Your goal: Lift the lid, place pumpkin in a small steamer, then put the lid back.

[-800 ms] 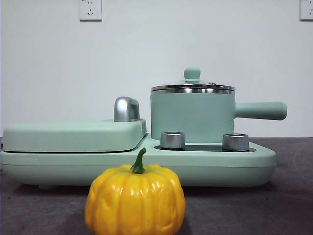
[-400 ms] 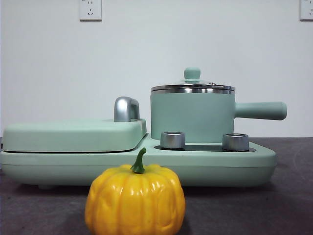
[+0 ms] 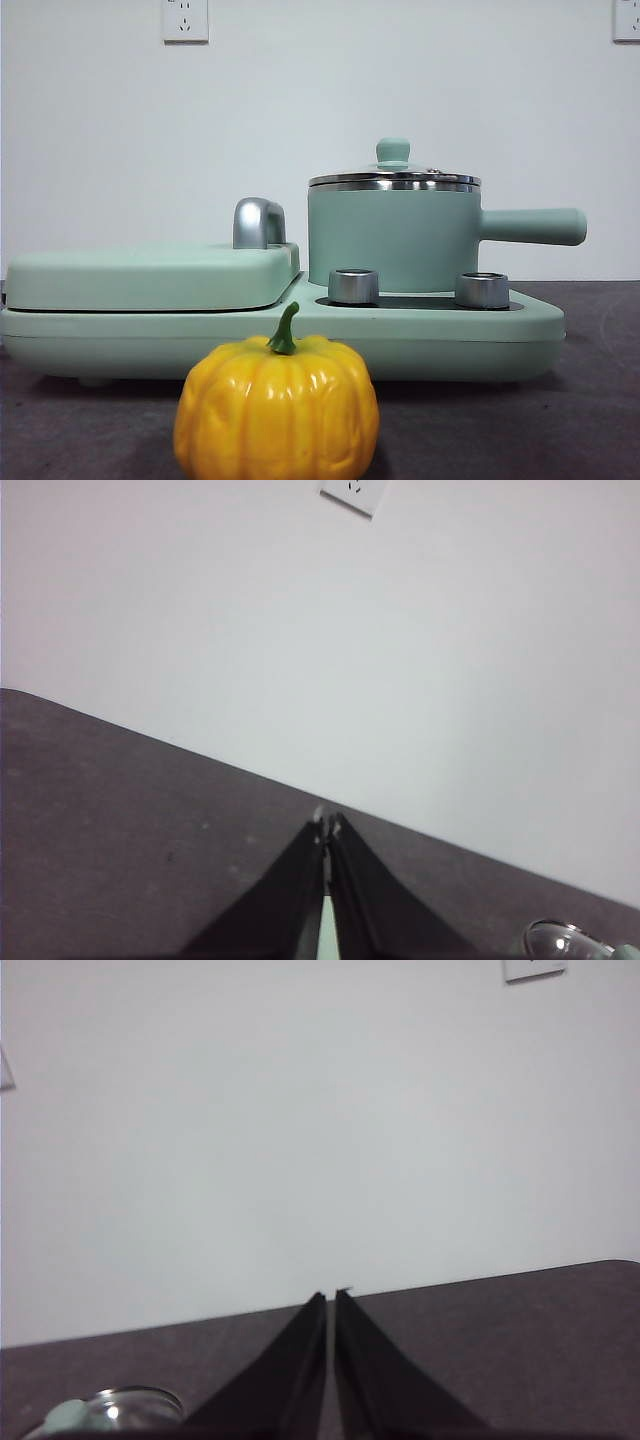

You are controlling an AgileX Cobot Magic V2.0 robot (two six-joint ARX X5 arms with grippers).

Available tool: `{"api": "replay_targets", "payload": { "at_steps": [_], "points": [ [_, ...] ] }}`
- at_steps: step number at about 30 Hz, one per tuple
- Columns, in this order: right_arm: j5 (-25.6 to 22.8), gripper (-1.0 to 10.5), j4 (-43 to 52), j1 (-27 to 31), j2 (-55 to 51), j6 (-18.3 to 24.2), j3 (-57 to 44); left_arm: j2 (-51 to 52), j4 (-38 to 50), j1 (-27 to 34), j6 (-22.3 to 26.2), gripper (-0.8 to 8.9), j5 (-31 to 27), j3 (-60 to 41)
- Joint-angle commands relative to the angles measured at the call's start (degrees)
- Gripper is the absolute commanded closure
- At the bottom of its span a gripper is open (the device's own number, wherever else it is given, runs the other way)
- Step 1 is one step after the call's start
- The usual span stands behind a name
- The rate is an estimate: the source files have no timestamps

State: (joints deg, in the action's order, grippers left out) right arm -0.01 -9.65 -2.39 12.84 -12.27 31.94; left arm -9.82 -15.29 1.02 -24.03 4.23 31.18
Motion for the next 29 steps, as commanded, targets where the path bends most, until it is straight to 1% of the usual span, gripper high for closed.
{"api": "replay_targets", "payload": {
  "at_steps": [1, 4, 7, 11, 14, 17, 24, 29],
  "points": [
    [0.1, 9.4, -0.3, 0.0, 2.7, 2.4, 2.3, -3.7, -0.5, 0.0, 3.1, 8.03, -0.2, 3.8],
    [0.3, 9.4, -0.7, 0.0, 6.0, 3.4, 4.3, -8.0, -0.5, 0.0, 5.2, 8.03, -0.2, 6.9],
    [0.5, 9.4, -1.1, 0.0, 9.2, 5.2, 6.4, -12.3, -0.6, 0.0, 8.1, 8.03, -0.2, 9.7],
    [0.9, 9.4, -1.2, 0.0, 13.9, 7.6, 9.4, -18.0, -0.6, 0.0, 10.5, 8.04, 0.0, 13.1],
    [2.4, 9.4, -1.4, -0.1, 17.2, 8.9, 11.6, -22.1, -0.6, 0.0, 12.4, 8.04, 2.1, 15.8],
    [5.0, 9.4, -2.2, -0.1, 20.8, 10.5, 14.1, -26.2, -0.9, 0.0, 15.4, 8.04, 4.2, 18.3],
    [9.8, 9.4, -5.6, -0.1, 29.5, 15.6, 19.4, -35.7, -4.8, -0.6, 22.0, 8.04, 9.1, 23.7],
    [12.9, 9.4, -8.1, -0.2, 34.2, 19.2, 21.4, -40.3, -6.9, -2.5, 26.1, 8.04, 9.8, 25.0]
  ]
}}
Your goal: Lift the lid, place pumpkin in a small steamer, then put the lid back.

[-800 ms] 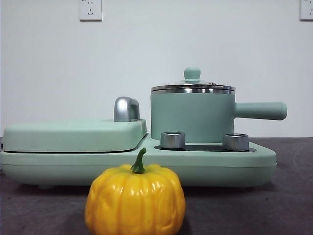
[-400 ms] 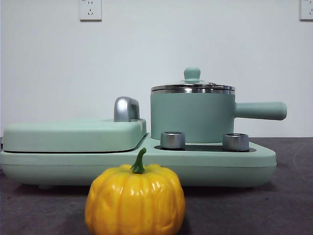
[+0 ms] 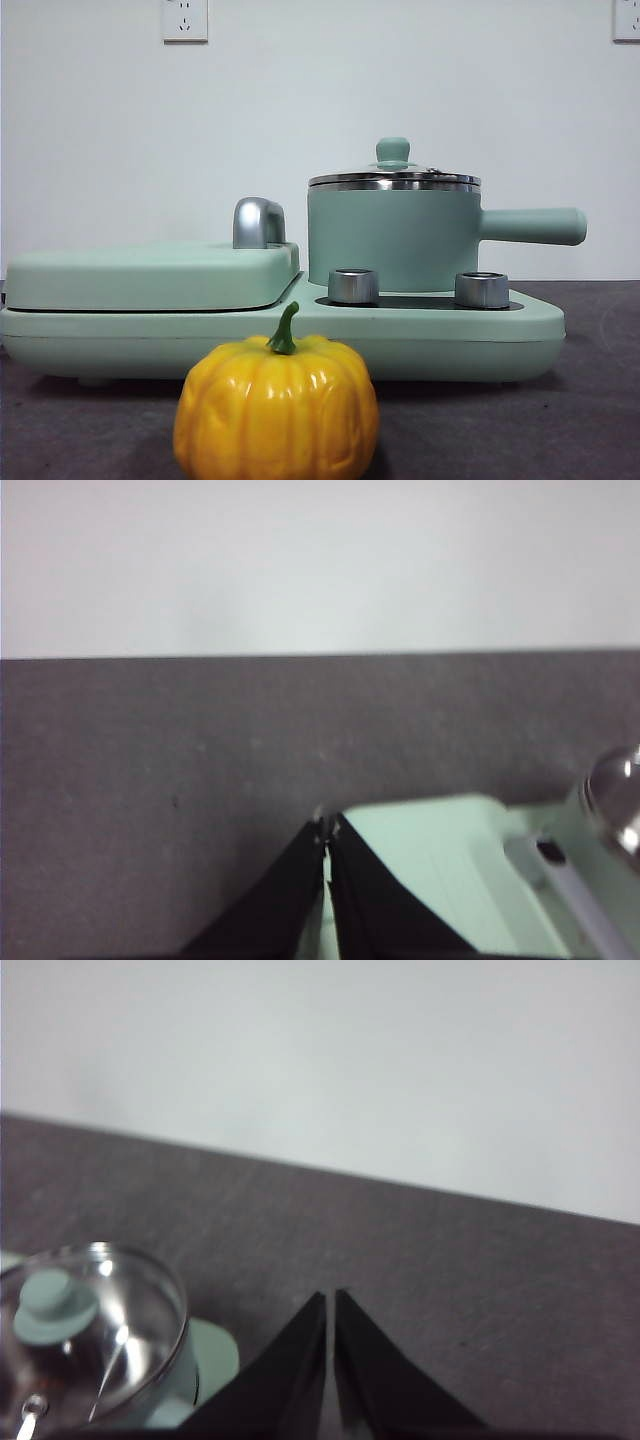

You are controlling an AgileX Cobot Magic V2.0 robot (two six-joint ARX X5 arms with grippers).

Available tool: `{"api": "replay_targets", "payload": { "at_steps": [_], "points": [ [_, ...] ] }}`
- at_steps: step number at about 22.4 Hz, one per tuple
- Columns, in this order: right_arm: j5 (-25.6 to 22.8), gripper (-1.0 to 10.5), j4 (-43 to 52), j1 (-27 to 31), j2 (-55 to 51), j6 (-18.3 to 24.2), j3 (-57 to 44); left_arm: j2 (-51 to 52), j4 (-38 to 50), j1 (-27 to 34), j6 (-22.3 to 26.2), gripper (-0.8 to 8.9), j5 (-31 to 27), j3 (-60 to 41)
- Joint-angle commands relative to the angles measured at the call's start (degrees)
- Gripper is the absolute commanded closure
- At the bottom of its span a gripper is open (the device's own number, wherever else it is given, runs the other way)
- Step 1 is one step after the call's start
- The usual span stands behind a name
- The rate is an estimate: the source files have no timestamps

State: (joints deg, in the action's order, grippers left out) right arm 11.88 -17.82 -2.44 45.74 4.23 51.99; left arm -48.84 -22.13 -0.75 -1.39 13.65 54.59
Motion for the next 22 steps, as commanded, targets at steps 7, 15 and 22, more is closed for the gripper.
{"api": "replay_targets", "payload": {
  "at_steps": [7, 15, 22],
  "points": [
    [7.6, 9.4, -1.8, -1.4, 6.0, 5.4, 1.3, -5.6, -2.6, -5.8, 8.3, 8.04, 1.1, 1.7],
    [10.9, 9.3, -7.5, -5.2, 8.2, 12.5, 1.3, -7.3, -5.5, -13.6, 18.5, 8.07, 1.4, 1.7],
    [10.7, 7.1, -13.7, -9.6, 8.2, 19.0, 1.3, -7.8, -6.4, -16.9, 21.5, 7.72, 1.4, 1.7]
  ]
}}
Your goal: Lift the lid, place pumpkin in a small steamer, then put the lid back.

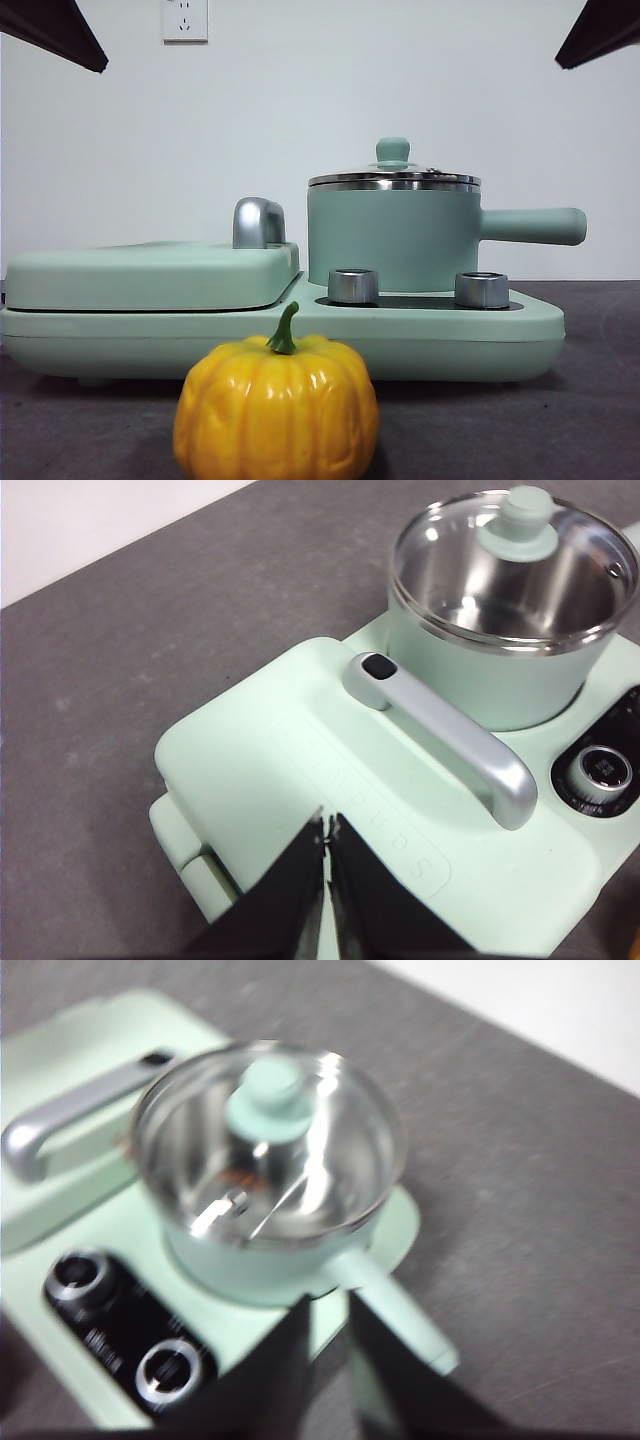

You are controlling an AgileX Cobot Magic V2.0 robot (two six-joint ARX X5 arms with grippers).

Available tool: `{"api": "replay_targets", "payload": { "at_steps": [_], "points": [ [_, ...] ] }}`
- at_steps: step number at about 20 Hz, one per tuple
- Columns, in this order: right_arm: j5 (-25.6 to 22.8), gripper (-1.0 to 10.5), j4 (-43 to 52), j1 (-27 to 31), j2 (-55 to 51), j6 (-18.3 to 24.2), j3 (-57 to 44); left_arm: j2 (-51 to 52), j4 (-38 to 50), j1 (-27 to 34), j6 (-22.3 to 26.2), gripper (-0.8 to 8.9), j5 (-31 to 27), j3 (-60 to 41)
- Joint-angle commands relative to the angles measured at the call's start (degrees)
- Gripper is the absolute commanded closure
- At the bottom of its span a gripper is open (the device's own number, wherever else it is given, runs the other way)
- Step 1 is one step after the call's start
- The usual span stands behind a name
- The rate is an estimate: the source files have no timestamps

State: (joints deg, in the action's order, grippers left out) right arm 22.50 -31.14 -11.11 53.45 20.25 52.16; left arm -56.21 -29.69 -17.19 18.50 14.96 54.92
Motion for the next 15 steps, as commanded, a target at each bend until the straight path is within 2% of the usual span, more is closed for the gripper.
{"api": "replay_targets", "payload": {
  "at_steps": [1, 3, 5, 10, 15],
  "points": [
    [0.0, 6.8, -0.7, -1.3, 0.4, 2.9, 1.2, -0.5, 1.5, -0.5, 1.6, 7.25, 0.1, 1.4],
    [0.0, 6.5, -0.7, -1.9, 0.3, 2.7, 1.2, -0.5, 1.9, -0.6, 1.6, 5.84, 0.1, 1.4],
    [0.0, 6.5, -0.6, -2.2, 0.3, 2.6, 1.2, -0.5, 1.9, -0.6, 1.6, 5.20, 0.1, 1.4],
    [0.0, 6.5, -0.6, -2.3, 0.3, -0.8, 1.2, -0.6, 3.3, -1.1, 1.4, 5.28, 0.1, 1.4],
    [0.0, 6.5, -0.6, -2.3, 0.3, -3.2, 1.2, -3.0, 9.8, -4.6, 0.2, 5.33, 0.1, 1.4]
  ]
}}
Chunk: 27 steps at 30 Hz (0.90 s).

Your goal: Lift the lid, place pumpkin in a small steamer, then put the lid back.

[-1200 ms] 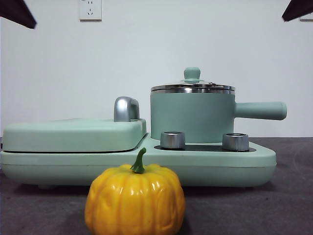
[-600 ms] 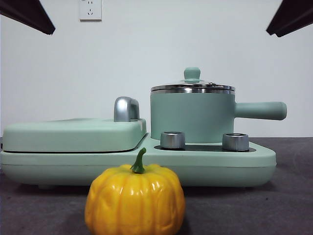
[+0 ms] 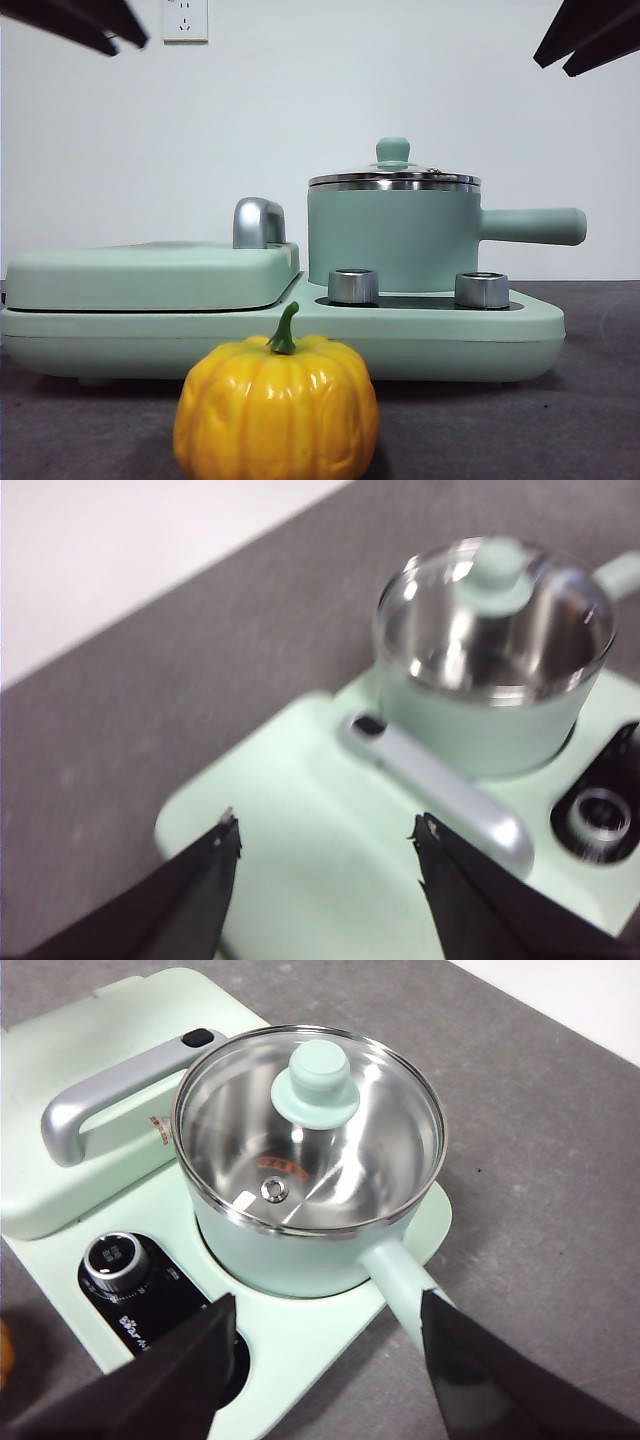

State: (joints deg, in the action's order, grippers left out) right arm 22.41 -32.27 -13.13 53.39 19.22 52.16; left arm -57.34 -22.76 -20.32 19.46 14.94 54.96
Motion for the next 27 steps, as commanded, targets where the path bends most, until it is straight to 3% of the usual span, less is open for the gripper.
{"api": "replay_targets", "payload": {
  "at_steps": [1, 15, 27],
  "points": [
    [0.1, 6.5, 0.5, -0.3, 0.3, -2.6, 1.2, -2.7, 4.5, -2.3, -1.7, 5.33, 0.2, 1.4],
    [0.2, 6.5, 2.5, -0.3, 0.3, -4.1, 1.2, -21.9, 28.9, -13.4, -11.5, 5.32, -0.2, 3.5],
    [0.1, 6.5, 2.4, -0.3, 0.3, -5.3, 1.2, -38.1, 31.4, -17.9, -13.2, 5.31, -0.5, 18.3]
  ]
}}
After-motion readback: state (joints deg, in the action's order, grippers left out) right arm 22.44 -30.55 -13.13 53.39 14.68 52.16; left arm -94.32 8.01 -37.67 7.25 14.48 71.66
